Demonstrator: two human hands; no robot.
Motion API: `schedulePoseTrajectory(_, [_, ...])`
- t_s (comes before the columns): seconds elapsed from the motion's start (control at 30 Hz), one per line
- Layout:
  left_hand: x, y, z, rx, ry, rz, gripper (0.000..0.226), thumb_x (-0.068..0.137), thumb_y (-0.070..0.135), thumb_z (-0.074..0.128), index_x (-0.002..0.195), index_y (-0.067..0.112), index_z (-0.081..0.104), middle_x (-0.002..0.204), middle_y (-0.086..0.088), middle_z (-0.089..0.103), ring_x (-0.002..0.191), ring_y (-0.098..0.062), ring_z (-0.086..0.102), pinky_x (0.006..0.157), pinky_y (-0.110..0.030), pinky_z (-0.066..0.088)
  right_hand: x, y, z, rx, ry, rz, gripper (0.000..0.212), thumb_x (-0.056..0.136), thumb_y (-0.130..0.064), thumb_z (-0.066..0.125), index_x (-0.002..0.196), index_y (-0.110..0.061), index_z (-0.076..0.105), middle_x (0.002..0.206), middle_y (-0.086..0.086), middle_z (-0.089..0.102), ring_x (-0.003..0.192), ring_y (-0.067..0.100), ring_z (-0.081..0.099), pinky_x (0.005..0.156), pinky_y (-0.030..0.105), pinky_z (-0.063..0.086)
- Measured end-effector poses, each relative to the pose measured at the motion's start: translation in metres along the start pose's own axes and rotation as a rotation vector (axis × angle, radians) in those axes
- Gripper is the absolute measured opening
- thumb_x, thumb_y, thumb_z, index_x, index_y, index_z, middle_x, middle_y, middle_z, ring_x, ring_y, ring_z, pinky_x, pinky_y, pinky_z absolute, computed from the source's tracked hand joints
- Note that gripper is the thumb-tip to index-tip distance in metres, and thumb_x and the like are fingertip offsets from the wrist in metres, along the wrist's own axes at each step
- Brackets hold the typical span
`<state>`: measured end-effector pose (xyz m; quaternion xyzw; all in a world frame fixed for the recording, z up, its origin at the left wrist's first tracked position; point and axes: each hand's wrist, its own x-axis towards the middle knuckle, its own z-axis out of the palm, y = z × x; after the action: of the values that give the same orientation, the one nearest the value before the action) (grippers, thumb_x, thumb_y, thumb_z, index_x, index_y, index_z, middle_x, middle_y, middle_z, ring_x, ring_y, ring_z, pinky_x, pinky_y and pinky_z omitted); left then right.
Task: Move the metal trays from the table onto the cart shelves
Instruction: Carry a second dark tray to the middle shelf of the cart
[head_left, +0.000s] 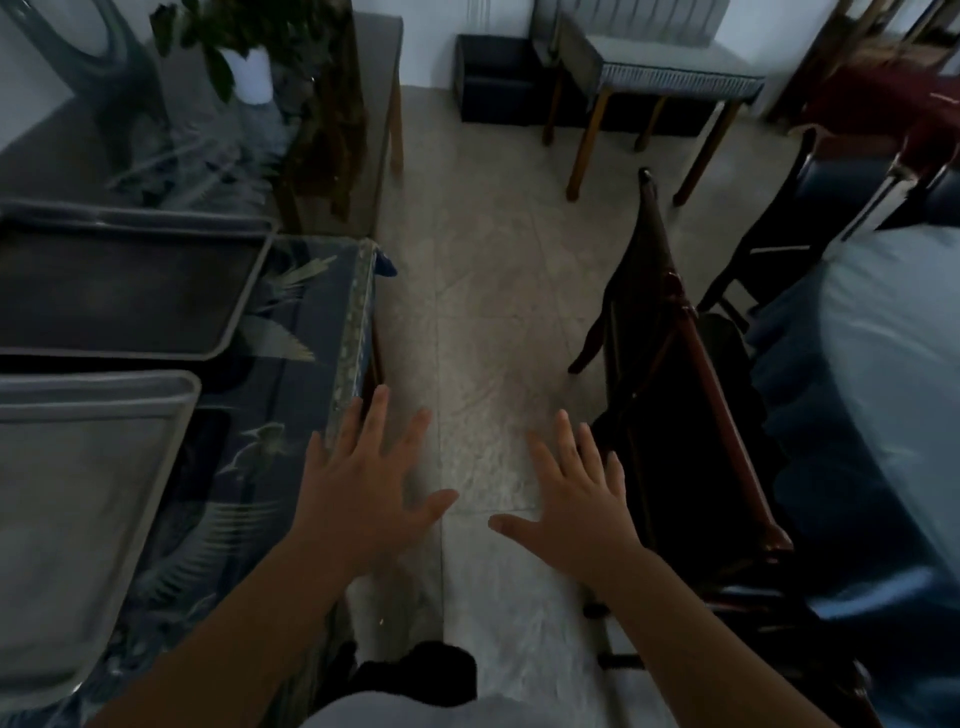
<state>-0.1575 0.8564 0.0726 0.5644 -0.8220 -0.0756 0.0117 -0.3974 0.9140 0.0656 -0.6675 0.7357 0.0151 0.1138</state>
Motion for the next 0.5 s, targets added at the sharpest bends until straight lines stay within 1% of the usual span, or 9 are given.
schedulePoseTrajectory(0.07, [0.036, -0.013, -0.006, -0.041, 0.0, -0.035, 0.097, 0.071, 0.094, 0.003, 0.154, 0.044, -0.009, 0.161, 0.0, -0.028, 0.152, -0.03, -0.012, 0.116, -0.063, 0.012, 0.036, -0.007, -0.009, -0.005, -0.007, -0.009, 0.113, 0.06, -0.099, 0.013, 0.149, -0.035, -0.014, 0.156, -0.002, -0.034, 0.142, 0.022, -0.031, 0.116, 0.055, -0.007])
schedulePoseTrajectory(0.1, [0.052, -0.018, -0.007, -0.06, 0.003, -0.05, 0.098, 0.071, 0.094, 0.003, 0.154, 0.044, -0.01, 0.161, 0.0, -0.029, 0.152, -0.029, -0.013, 0.117, -0.063, 0.011, 0.053, -0.009, -0.013, -0.008, -0.012, -0.015, 0.112, 0.06, -0.099, 0.013, 0.149, -0.036, -0.015, 0.156, -0.003, -0.034, 0.141, 0.021, -0.032, 0.116, 0.055, -0.007])
schedulePoseTrajectory(0.2, [0.1, -0.028, -0.012, -0.056, 0.0, -0.047, 0.096, 0.071, 0.094, 0.002, 0.151, 0.044, -0.019, 0.157, -0.001, -0.031, 0.152, -0.03, -0.013, 0.117, -0.063, 0.013, 0.107, -0.012, -0.024, -0.025, -0.025, -0.032, 0.109, 0.066, -0.095, 0.023, 0.15, -0.036, -0.013, 0.156, -0.002, -0.033, 0.142, 0.021, -0.031, 0.116, 0.055, -0.006])
schedulePoseTrajectory(0.27, [0.131, -0.032, -0.017, -0.04, -0.021, -0.042, 0.097, 0.072, 0.093, 0.003, 0.153, 0.042, -0.016, 0.162, -0.005, -0.025, 0.152, -0.031, -0.013, 0.117, -0.065, 0.013, 0.142, -0.008, -0.03, -0.045, -0.029, -0.041, 0.107, 0.068, -0.092, 0.027, 0.15, -0.035, -0.014, 0.156, -0.001, -0.033, 0.142, 0.022, -0.03, 0.116, 0.055, -0.005])
schedulePoseTrajectory(0.37, [0.178, -0.036, -0.021, -0.022, -0.028, -0.058, 0.099, 0.071, 0.093, 0.001, 0.153, 0.041, -0.016, 0.164, -0.005, -0.023, 0.152, -0.032, -0.012, 0.117, -0.064, 0.011, 0.195, 0.004, -0.034, -0.053, -0.029, -0.058, 0.105, 0.068, -0.092, 0.023, 0.148, -0.035, -0.016, 0.152, -0.002, -0.037, 0.141, 0.022, -0.03, 0.115, 0.055, -0.005])
schedulePoseTrajectory(0.5, [0.248, -0.045, -0.019, 0.005, -0.04, -0.116, 0.1, 0.071, 0.092, 0.002, 0.154, 0.039, -0.015, 0.165, -0.006, -0.022, 0.151, -0.031, -0.014, 0.118, -0.063, 0.01, 0.276, 0.025, -0.037, -0.012, -0.046, -0.081, 0.106, 0.066, -0.092, 0.017, 0.151, -0.035, -0.01, 0.158, 0.0, -0.029, 0.145, 0.025, -0.023, 0.116, 0.056, -0.002])
